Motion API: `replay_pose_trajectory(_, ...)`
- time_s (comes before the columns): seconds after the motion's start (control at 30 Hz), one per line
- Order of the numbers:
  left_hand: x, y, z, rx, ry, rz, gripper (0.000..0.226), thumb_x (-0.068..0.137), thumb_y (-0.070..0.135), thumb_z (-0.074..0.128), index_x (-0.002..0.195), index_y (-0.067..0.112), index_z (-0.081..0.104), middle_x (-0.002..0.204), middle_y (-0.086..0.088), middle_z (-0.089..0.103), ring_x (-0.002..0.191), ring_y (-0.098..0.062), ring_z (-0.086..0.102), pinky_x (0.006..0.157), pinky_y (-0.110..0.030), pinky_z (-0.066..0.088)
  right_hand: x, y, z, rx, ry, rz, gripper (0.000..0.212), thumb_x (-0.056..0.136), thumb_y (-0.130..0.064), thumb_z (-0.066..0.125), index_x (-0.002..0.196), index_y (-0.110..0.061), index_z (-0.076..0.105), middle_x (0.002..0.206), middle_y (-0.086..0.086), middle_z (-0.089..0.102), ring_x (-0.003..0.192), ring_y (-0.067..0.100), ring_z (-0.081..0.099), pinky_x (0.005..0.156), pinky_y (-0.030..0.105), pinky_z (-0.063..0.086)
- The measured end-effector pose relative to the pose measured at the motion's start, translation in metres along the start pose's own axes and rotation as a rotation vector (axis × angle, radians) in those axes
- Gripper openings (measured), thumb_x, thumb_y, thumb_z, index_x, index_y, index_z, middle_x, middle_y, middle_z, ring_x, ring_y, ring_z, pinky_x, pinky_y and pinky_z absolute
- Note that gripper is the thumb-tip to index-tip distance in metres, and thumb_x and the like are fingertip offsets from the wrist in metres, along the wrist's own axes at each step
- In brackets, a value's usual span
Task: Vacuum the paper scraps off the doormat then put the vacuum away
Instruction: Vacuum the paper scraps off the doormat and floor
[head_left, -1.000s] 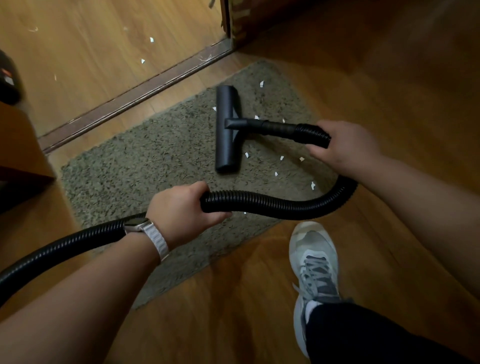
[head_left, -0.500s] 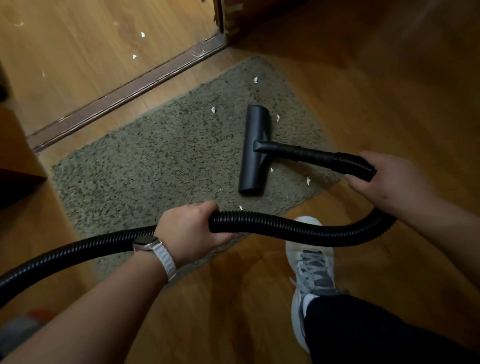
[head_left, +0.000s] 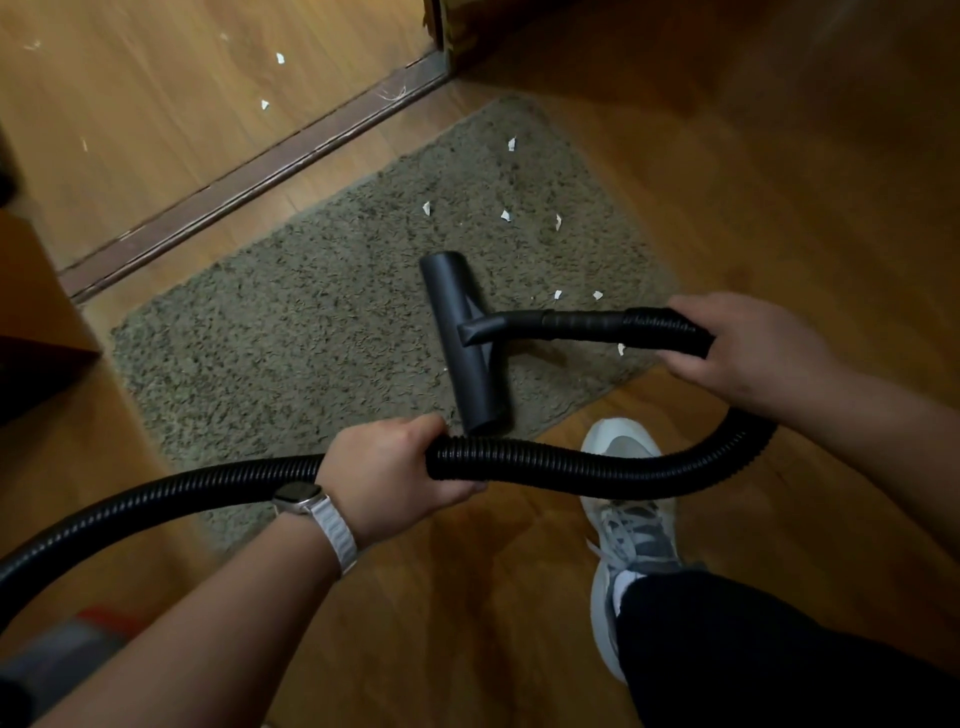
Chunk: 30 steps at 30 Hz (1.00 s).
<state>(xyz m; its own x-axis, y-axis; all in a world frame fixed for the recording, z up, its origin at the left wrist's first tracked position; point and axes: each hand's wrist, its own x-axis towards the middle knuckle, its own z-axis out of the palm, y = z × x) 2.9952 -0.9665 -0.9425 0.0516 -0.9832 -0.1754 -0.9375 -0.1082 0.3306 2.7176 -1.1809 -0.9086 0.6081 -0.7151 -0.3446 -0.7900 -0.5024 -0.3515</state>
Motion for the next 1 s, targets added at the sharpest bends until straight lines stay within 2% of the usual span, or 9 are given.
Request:
replay_pose_trajectory(0.17,-0.003,0.014,0.005,-0.044,0.011,0.006,0.059,0.067,0.084,0.047,0.077,0.027,0.061,0.063,0.011,0.061,0.055,-0.013,0.061,0.044,-0.028,0.046,-0.018,0.008,-0.025,-0.14,-0.025,0.024,0.033,0.085,-0.043,0.064,0.117,-0.034,0.061,0.089,-0.008,0.058,0.081,0.018,0.056,0.059,0.033,0.044)
replay_pose_trajectory(0.33,-0.012,0.016,0.005,-0.022,-0.019,0.023,0.056,0.068,0.083,0.046,0.075,0.029,0.06,0.06,0.012,0.057,0.052,-0.012,0.059,0.043,-0.024,0.041,-0.028,-0.005,-0.007,-0.156,-0.088,-0.073,0.039,0.085,-0.041,0.067,0.123,-0.033,0.061,0.083,-0.013,0.047,0.073,0.014,0.048,0.053,0.028,0.032)
replay_pose_trajectory(0.43,-0.016,0.013,0.003,0.001,-0.04,0.028,0.055,0.068,0.082,0.046,0.074,0.029,0.06,0.059,0.011,0.057,0.052,-0.012,0.059,0.045,-0.021,0.033,-0.031,-0.012,0.006,-0.163,-0.06,-0.091,0.042,0.081,-0.039,0.068,0.121,-0.025,0.064,0.08,-0.01,0.045,0.071,0.022,0.054,0.052,0.028,0.035)
replay_pose_trajectory(0.53,-0.014,0.012,0.004,-0.005,-0.036,0.024,0.055,0.068,0.082,0.047,0.074,0.029,0.06,0.059,0.011,0.055,0.051,-0.012,0.059,0.045,-0.021,0.033,-0.03,-0.01,0.008,-0.159,-0.019,-0.077,0.043,0.083,-0.038,0.069,0.123,-0.024,0.063,0.083,-0.008,0.047,0.081,0.027,0.06,0.055,0.031,0.038)
replay_pose_trajectory(0.63,-0.009,0.013,0.008,-0.027,-0.033,-0.002,0.057,0.066,0.083,0.049,0.075,0.028,0.06,0.061,0.011,0.058,0.055,-0.015,0.061,0.045,-0.024,0.041,-0.028,0.002,0.005,-0.117,-0.045,-0.001,0.037,0.087,-0.04,0.067,0.122,-0.03,0.061,0.088,-0.008,0.053,0.084,0.02,0.056,0.059,0.033,0.04)
replay_pose_trajectory(0.7,-0.007,0.014,0.01,-0.04,-0.03,-0.013,0.056,0.066,0.083,0.05,0.076,0.029,0.06,0.063,0.011,0.061,0.057,-0.014,0.063,0.046,-0.024,0.04,-0.028,0.012,0.001,-0.065,-0.031,0.051,0.03,0.088,-0.039,0.066,0.117,-0.033,0.061,0.087,-0.009,0.055,0.08,0.016,0.054,0.06,0.033,0.041)
replay_pose_trajectory(0.83,-0.003,0.019,0.01,-0.057,-0.026,-0.045,0.061,0.066,0.086,0.044,0.076,0.028,0.06,0.061,0.011,0.059,0.056,-0.012,0.061,0.044,-0.024,0.039,-0.032,0.028,-0.012,0.007,0.027,0.183,0.019,0.091,-0.035,0.065,0.108,-0.03,0.063,0.079,-0.008,0.057,0.067,0.01,0.05,0.052,0.028,0.031)
replay_pose_trajectory(0.93,0.002,0.026,0.008,-0.084,-0.029,-0.068,0.063,0.066,0.085,0.043,0.079,0.027,0.062,0.059,0.012,0.057,0.054,-0.011,0.059,0.044,-0.025,0.044,-0.041,0.035,-0.019,0.046,0.078,0.27,0.011,0.093,-0.034,0.063,0.101,-0.027,0.061,0.073,-0.005,0.057,0.063,0.01,0.052,0.05,0.03,0.033)
replay_pose_trajectory(1.0,0.007,0.033,0.008,-0.091,-0.016,-0.046,0.059,0.067,0.083,0.047,0.078,0.027,0.061,0.057,0.014,0.052,0.052,-0.011,0.058,0.042,-0.024,0.043,-0.052,0.041,-0.017,0.038,0.112,0.336,0.015,0.094,-0.036,0.062,0.105,-0.026,0.061,0.073,-0.004,0.056,0.063,0.011,0.052,0.049,0.03,0.032)
